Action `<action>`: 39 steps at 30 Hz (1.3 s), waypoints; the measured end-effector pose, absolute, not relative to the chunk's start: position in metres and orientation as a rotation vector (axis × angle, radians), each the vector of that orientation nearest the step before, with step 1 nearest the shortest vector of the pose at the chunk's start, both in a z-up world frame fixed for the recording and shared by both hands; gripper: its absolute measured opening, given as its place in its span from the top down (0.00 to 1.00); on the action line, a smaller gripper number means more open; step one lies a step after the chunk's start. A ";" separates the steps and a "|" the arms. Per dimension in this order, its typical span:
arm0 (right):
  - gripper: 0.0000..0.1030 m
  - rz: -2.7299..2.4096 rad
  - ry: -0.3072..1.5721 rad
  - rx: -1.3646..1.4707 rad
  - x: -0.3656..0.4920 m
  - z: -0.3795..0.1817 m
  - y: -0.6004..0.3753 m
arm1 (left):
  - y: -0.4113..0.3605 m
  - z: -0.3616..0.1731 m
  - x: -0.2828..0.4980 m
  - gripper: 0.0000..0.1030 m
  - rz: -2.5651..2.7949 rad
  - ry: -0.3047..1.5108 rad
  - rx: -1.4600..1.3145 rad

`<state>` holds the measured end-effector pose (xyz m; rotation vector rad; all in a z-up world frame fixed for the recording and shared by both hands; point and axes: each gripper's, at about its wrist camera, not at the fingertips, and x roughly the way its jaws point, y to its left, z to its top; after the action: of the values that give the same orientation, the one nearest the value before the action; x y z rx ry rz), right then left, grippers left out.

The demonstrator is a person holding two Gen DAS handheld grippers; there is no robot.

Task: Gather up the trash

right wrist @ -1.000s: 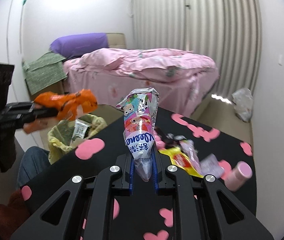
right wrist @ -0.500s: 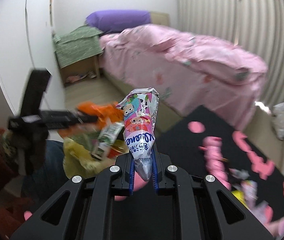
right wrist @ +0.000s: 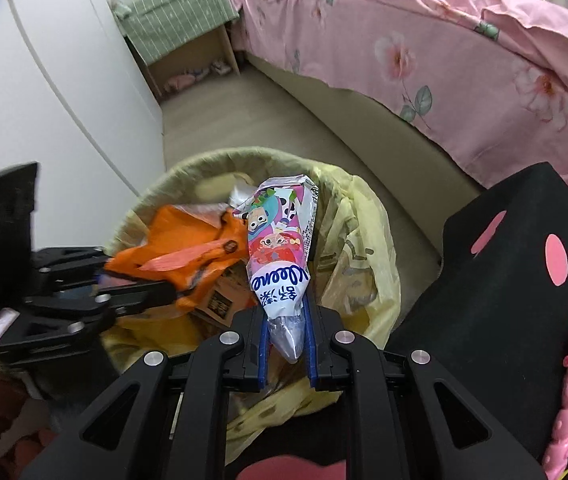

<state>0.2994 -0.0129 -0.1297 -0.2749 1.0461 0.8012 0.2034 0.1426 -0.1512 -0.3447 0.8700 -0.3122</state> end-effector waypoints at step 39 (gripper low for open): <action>0.48 0.388 0.719 -0.190 0.212 -0.065 -0.228 | 0.070 -0.061 0.183 0.45 -0.260 0.679 -0.267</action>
<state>0.2118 -0.2282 -0.0646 -0.1902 0.7187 0.3880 0.1826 0.0705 -0.0609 -0.2670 0.6787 -0.2605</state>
